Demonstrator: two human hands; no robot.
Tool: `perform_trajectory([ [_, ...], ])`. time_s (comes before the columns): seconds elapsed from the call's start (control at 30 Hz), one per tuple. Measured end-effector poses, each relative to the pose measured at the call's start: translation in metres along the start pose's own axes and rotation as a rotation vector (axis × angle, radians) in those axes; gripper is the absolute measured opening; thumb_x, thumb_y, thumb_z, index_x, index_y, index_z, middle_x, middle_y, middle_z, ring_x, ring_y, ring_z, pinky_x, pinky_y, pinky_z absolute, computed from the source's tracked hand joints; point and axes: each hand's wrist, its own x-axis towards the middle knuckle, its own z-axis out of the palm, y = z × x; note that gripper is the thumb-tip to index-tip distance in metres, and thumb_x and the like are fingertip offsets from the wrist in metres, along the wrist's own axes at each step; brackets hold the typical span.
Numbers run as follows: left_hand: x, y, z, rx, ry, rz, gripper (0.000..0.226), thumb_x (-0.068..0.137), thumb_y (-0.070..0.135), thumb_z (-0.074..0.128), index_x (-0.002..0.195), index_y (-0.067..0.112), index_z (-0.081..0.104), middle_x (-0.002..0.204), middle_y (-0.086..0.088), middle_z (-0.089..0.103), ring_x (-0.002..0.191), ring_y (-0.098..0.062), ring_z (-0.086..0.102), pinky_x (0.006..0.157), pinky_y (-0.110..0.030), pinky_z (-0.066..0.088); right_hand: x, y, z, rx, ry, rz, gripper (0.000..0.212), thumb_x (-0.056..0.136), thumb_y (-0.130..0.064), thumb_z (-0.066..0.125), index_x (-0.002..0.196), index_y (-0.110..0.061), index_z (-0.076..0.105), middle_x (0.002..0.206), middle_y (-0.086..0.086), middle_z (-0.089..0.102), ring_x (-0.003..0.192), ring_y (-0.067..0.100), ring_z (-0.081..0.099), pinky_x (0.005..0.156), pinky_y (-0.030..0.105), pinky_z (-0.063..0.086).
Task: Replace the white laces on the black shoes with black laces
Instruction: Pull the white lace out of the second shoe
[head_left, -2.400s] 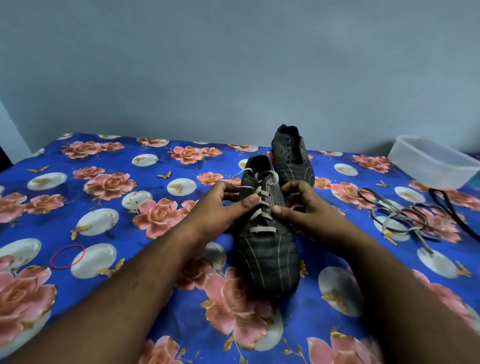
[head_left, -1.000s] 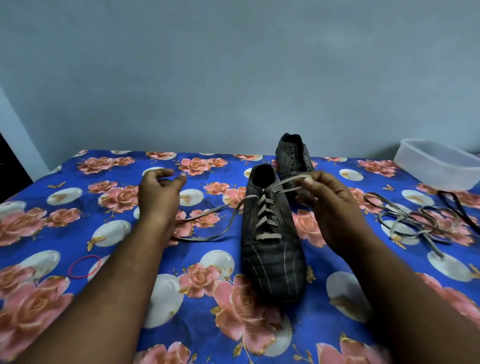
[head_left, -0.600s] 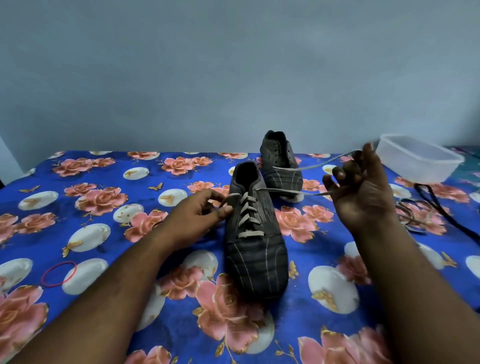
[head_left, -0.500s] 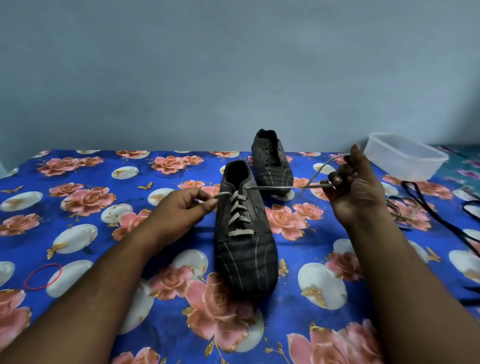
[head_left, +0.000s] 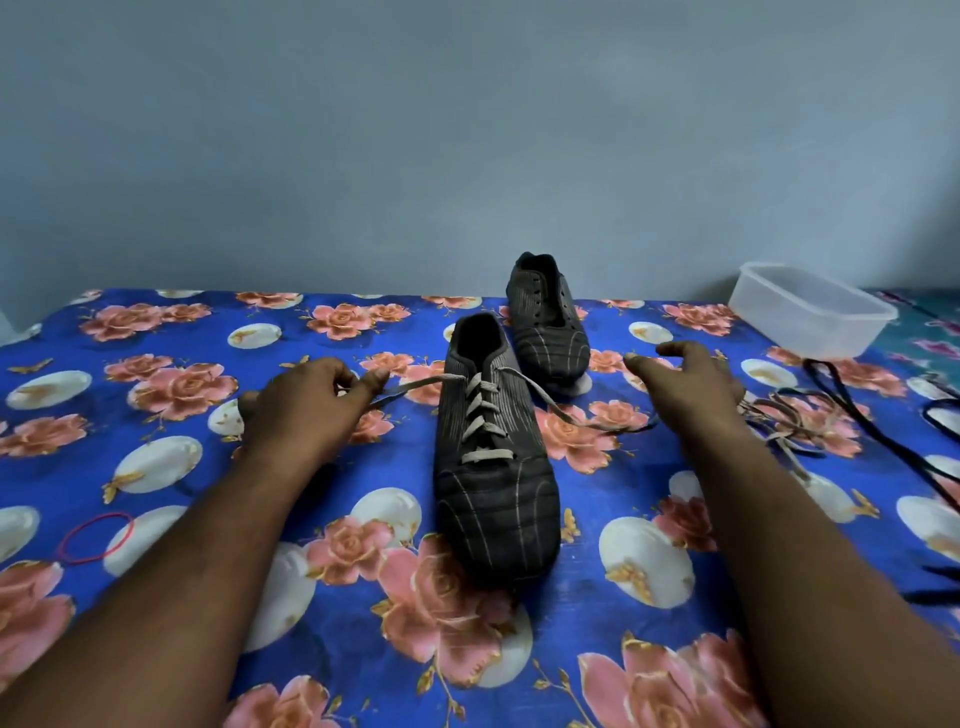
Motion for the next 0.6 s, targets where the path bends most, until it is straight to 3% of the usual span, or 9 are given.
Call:
perform_trajectory([
  [0.07, -0.001, 0.006, 0.001, 0.068, 0.046, 0.037, 0.047, 0.090, 0.074, 0.046, 0.098, 0.033, 0.068, 0.113, -0.002, 0.065, 0.115, -0.033, 0.056, 0.094, -0.048, 0.036, -0.012, -0.008, 0.005, 0.021, 0.071, -0.190, 0.035, 0.087, -0.055, 0.066, 0.116, -0.036, 0.063, 0.132, 0.003, 0.057, 0.133, 0.028, 0.038, 0.110, 0.050, 0.033],
  [0.17, -0.005, 0.014, 0.007, -0.134, 0.036, 0.232, 0.051, 0.088, 0.073, 0.050, 0.118, 0.036, 0.066, 0.125, 0.004, 0.060, 0.121, -0.024, 0.054, 0.097, -0.047, 0.037, -0.034, -0.021, 0.018, 0.170, 0.073, -0.601, 0.007, 0.091, -0.038, 0.070, 0.095, -0.031, 0.068, 0.095, -0.009, 0.067, 0.098, 0.001, 0.056, 0.088, 0.033, 0.045],
  [0.23, -0.010, 0.018, 0.013, -0.391, -0.041, 0.376, 0.061, 0.083, 0.073, 0.048, 0.128, 0.034, 0.062, 0.125, 0.009, 0.059, 0.115, -0.014, 0.056, 0.100, -0.044, 0.045, -0.051, -0.030, 0.026, 0.183, 0.027, -0.811, 0.005, 0.091, -0.035, 0.069, 0.088, -0.031, 0.068, 0.084, -0.015, 0.064, 0.084, -0.005, 0.053, 0.078, 0.021, 0.040],
  [0.3, -0.016, 0.023, 0.017, -0.514, -0.105, 0.484, 0.063, 0.085, 0.067, 0.052, 0.138, 0.034, 0.056, 0.131, 0.011, 0.055, 0.118, -0.009, 0.055, 0.104, -0.042, 0.047, -0.062, -0.035, 0.033, 0.151, 0.006, -0.973, 0.010, 0.090, -0.035, 0.070, 0.089, -0.025, 0.074, 0.083, -0.013, 0.065, 0.085, -0.005, 0.053, 0.079, 0.019, 0.039],
  [0.43, -0.020, 0.030, 0.022, -0.538, -0.150, 0.593, 0.059, 0.092, 0.054, 0.058, 0.148, 0.038, 0.046, 0.147, 0.014, 0.047, 0.139, 0.002, 0.040, 0.117, -0.028, 0.032, -0.072, -0.039, 0.047, 0.109, -0.026, -1.061, 0.021, 0.090, -0.043, 0.070, 0.103, -0.029, 0.078, 0.088, -0.013, 0.068, 0.090, 0.011, 0.058, 0.083, 0.035, 0.047],
  [0.6, -0.022, 0.035, 0.023, -0.508, -0.198, 0.623, 0.058, 0.093, 0.055, 0.055, 0.148, 0.037, 0.048, 0.153, 0.012, 0.047, 0.143, 0.002, 0.037, 0.121, -0.029, 0.027, -0.076, -0.040, 0.052, 0.061, 0.045, -1.109, 0.015, 0.089, -0.038, 0.075, 0.099, -0.028, 0.080, 0.083, -0.015, 0.068, 0.083, 0.012, 0.056, 0.074, 0.045, 0.047],
])
